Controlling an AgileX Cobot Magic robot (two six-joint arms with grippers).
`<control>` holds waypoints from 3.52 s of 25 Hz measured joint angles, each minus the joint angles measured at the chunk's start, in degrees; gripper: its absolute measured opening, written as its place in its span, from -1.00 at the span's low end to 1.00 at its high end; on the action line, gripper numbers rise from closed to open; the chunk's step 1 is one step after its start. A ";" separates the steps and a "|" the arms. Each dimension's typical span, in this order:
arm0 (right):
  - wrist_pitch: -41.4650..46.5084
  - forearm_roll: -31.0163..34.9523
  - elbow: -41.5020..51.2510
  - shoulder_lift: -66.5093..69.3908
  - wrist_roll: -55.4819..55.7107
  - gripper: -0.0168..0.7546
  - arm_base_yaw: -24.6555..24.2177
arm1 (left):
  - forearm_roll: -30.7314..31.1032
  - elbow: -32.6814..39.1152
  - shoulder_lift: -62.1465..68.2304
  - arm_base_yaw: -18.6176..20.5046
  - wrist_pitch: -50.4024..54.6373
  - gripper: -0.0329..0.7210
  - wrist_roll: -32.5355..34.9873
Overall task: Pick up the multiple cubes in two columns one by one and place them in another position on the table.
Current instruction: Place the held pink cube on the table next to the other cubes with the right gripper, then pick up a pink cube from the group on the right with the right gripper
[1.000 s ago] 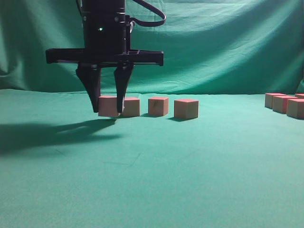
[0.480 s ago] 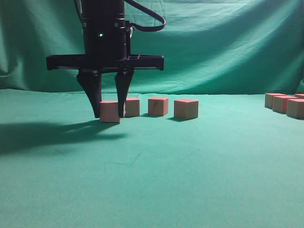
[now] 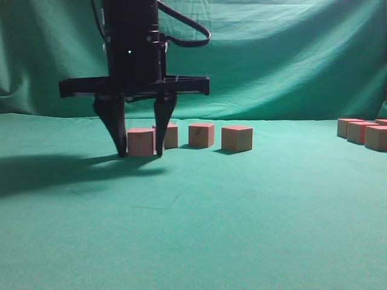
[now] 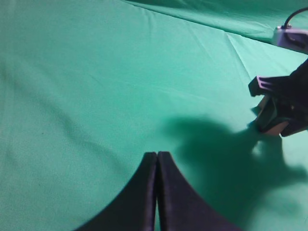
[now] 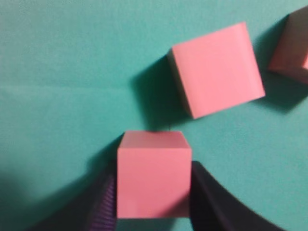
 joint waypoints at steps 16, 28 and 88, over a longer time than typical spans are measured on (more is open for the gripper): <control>1.05 0.81 -6.66 0.61 -1.73 0.38 0.00 | 0.00 0.00 0.00 0.00 0.00 -0.91 0.00; 1.84 0.81 -18.43 -6.36 -14.33 0.38 0.00 | 0.00 0.00 0.00 0.00 0.00 -0.91 0.00; -18.71 3.45 41.03 -28.49 -39.61 0.38 -38.85 | 0.00 0.00 0.00 0.00 0.00 -0.91 0.00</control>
